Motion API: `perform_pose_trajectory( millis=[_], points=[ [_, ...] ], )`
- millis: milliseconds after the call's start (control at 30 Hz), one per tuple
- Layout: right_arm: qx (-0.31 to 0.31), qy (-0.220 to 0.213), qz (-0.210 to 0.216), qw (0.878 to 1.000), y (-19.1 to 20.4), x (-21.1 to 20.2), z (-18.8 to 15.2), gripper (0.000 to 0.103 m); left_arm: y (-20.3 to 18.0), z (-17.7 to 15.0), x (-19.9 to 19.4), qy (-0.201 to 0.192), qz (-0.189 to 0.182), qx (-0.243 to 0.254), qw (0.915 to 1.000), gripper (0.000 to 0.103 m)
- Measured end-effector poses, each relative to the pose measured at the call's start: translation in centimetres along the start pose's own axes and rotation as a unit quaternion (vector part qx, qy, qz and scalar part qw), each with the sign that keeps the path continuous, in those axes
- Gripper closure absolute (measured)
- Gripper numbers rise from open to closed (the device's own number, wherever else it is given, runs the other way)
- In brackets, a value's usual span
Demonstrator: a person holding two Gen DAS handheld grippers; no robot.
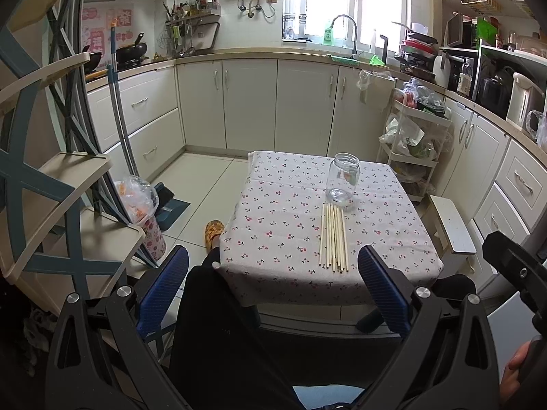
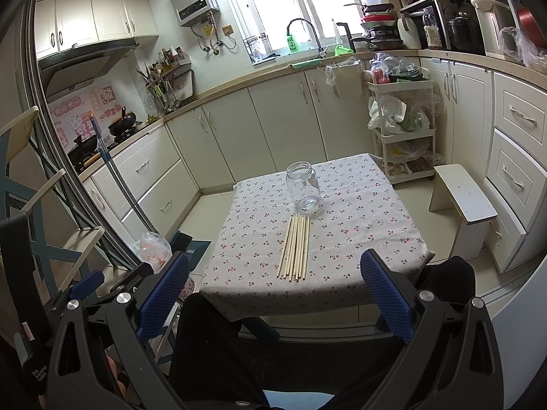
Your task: Organize utensils
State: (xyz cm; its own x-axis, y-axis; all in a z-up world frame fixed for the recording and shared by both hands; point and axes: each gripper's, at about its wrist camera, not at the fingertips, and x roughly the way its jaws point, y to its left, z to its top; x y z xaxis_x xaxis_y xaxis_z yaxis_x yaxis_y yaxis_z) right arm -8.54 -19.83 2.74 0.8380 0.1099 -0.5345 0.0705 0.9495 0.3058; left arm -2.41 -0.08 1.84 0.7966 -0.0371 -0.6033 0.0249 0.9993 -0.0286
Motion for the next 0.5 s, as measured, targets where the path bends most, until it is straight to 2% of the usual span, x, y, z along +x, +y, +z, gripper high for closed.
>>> perform_pose_trajectory(
  millis=[500],
  points=[
    [0.0,0.001,-0.001,1.0,0.09,0.28,0.04,0.007,-0.08,-0.07,0.04,0.0,0.001,0.0,1.0,0.008]
  ],
)
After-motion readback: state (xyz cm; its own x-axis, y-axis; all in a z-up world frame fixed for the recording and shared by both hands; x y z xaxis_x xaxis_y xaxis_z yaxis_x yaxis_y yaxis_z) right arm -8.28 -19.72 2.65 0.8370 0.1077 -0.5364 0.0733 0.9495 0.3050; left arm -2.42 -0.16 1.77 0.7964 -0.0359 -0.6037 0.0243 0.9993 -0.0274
